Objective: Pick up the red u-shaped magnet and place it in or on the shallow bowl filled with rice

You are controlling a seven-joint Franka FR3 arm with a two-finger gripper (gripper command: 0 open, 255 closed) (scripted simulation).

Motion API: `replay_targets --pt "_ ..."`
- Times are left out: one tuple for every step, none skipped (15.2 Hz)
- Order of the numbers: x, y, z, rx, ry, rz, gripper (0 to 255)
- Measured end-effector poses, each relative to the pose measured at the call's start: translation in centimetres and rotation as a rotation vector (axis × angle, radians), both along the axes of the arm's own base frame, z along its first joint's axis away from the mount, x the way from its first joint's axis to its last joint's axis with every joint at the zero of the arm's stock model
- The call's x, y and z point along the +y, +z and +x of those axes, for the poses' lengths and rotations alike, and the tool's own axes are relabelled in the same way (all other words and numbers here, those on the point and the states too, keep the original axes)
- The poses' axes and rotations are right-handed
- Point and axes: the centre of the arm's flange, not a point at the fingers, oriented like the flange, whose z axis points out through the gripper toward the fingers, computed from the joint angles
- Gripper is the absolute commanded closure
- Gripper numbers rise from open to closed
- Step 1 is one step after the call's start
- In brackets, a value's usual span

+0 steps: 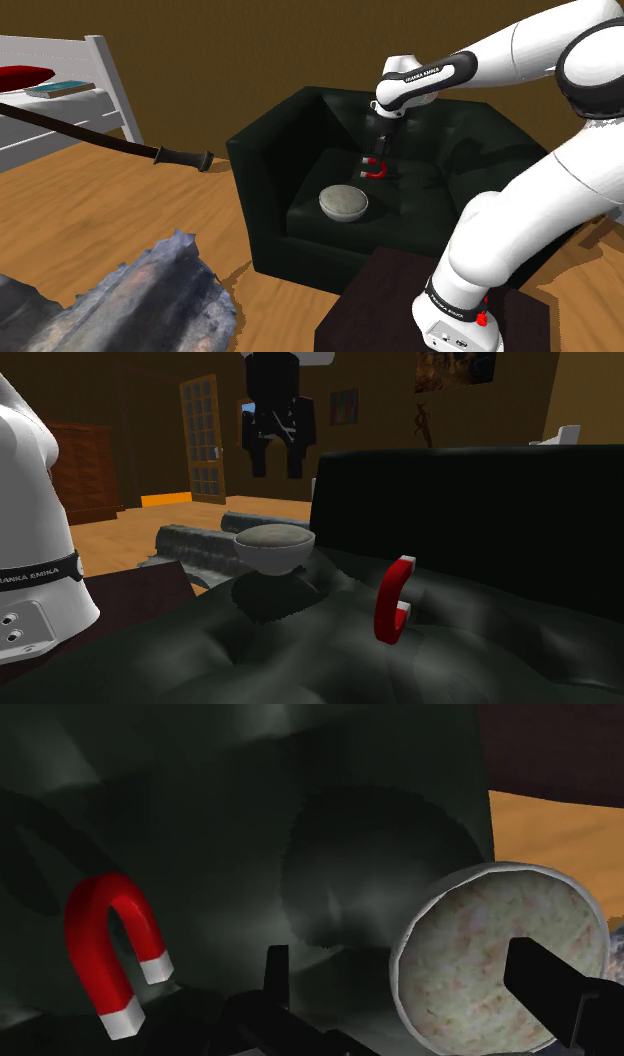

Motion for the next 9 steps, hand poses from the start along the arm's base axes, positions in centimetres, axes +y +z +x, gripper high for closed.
replay_targets --pt "-0.8 -0.7 0.2 -0.001 0.014 0.001 0" --pt "-1.9 -1.3 0.7 -0.002 0.027 0.002 0" --pt "-3.2 -1.8 1.1 -0.004 0.04 0.003 0" --pt "-4.4 -2.6 1.7 -0.004 0.054 0.003 0" --pt "-5.4 -3.1 2.2 -0.005 0.068 0.004 0" --pt "-6.3 -3.6 3.0 -0.006 0.082 0.004 0" --pt "-7.5 -4.3 3.4 -0.007 0.094 0.004 0" --pt "-8.4 -4.9 3.8 -0.008 0.109 0.006 0" --pt "-9.5 -5.8 4.3 -0.008 0.121 0.005 0"
